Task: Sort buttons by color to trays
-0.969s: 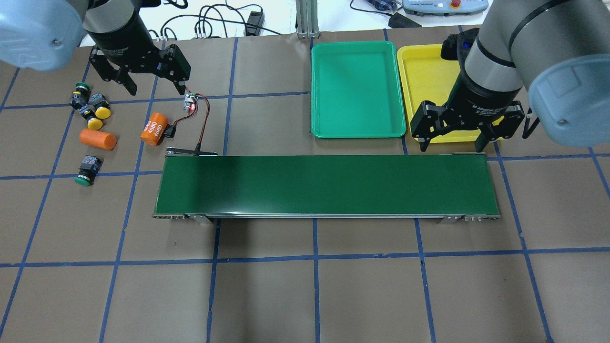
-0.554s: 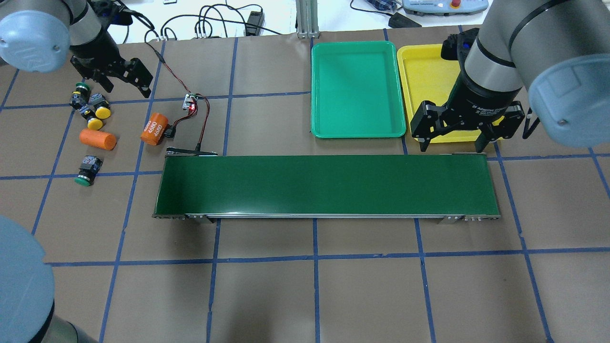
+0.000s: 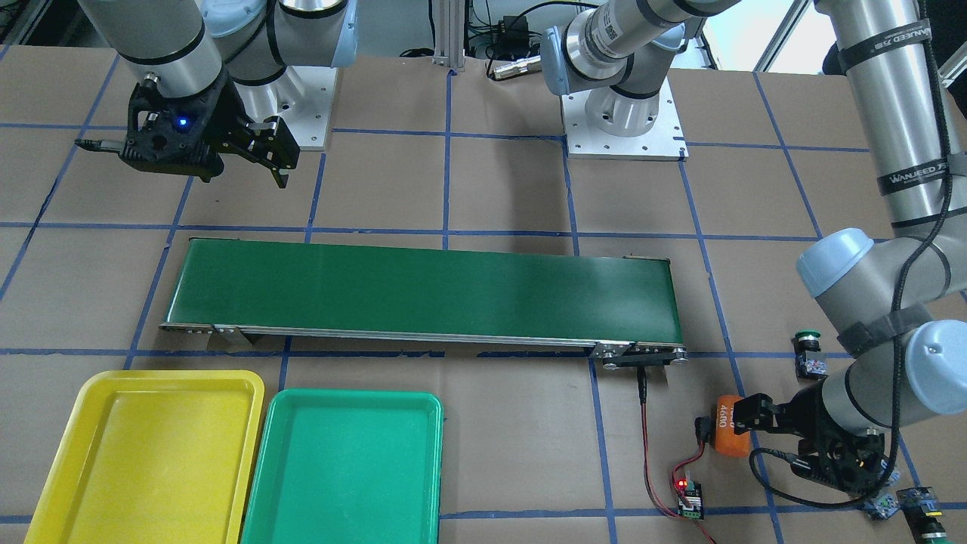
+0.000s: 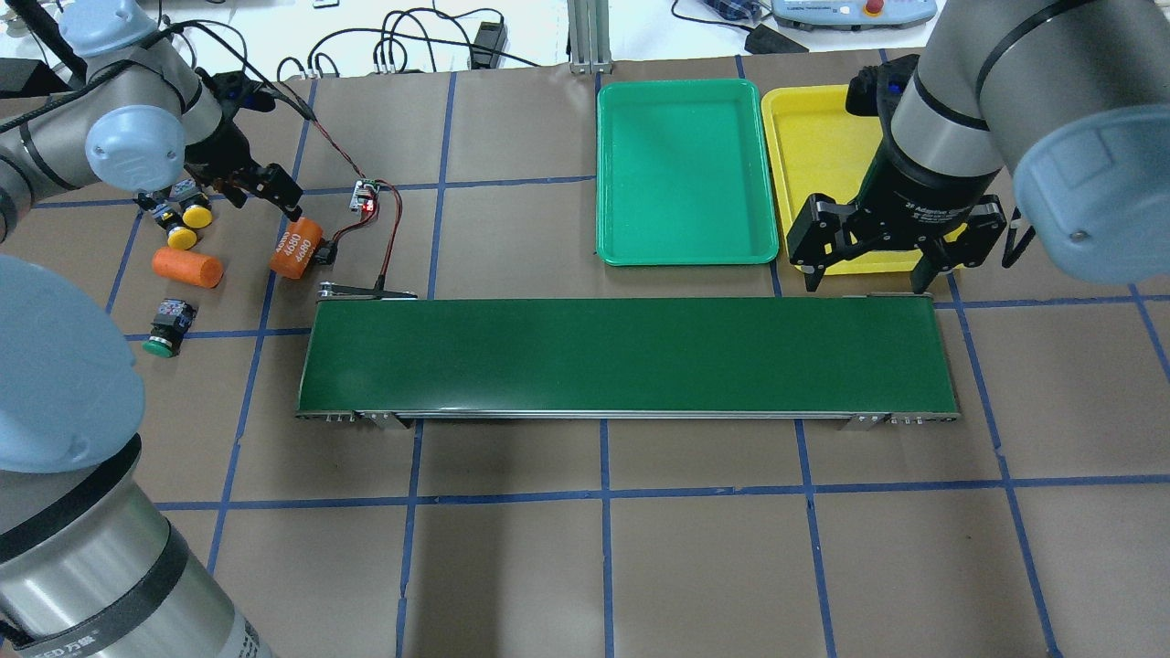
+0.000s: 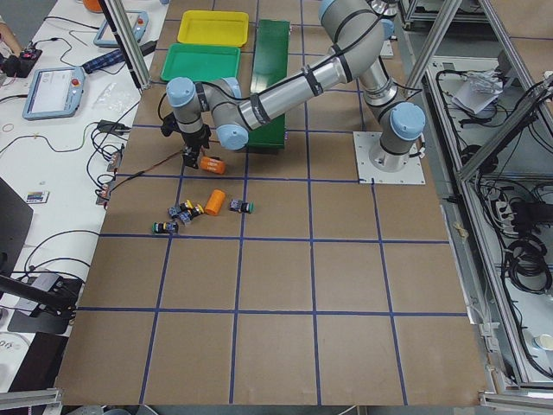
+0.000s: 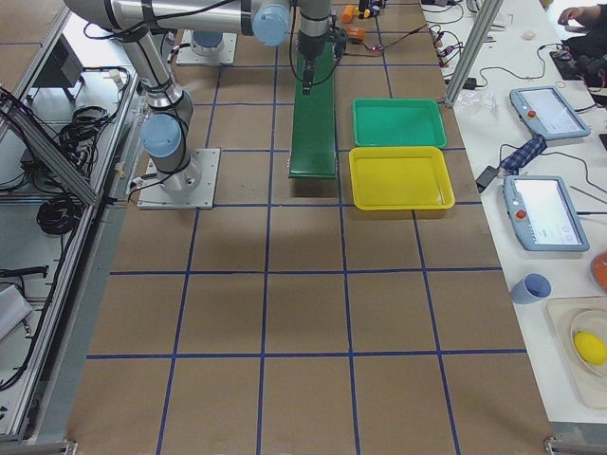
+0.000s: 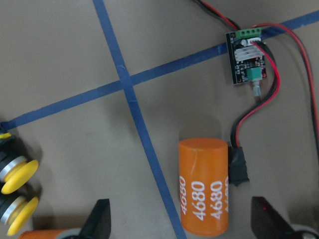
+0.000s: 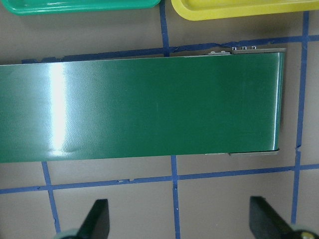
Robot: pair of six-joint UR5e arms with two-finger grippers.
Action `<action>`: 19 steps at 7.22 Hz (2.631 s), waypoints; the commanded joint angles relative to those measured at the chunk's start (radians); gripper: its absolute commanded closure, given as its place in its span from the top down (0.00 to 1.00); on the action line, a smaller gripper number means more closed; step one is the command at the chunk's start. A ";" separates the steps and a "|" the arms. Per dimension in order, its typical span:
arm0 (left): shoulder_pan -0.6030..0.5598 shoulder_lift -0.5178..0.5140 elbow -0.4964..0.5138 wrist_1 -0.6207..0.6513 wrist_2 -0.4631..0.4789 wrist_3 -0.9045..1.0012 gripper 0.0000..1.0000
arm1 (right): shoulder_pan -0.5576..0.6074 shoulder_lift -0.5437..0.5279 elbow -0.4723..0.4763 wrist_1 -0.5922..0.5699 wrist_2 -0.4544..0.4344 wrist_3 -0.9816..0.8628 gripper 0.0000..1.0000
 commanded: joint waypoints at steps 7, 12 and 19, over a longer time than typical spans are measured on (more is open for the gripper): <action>-0.021 0.007 -0.032 -0.027 -0.059 -0.029 1.00 | 0.002 0.000 0.001 0.001 0.002 -0.004 1.00; 0.024 -0.025 -0.046 -0.035 -0.035 -0.017 0.95 | 0.002 -0.006 0.032 0.003 0.004 -0.006 1.00; 0.002 0.175 -0.075 -0.290 0.023 0.295 0.00 | 0.000 -0.006 0.037 0.003 0.001 -0.006 1.00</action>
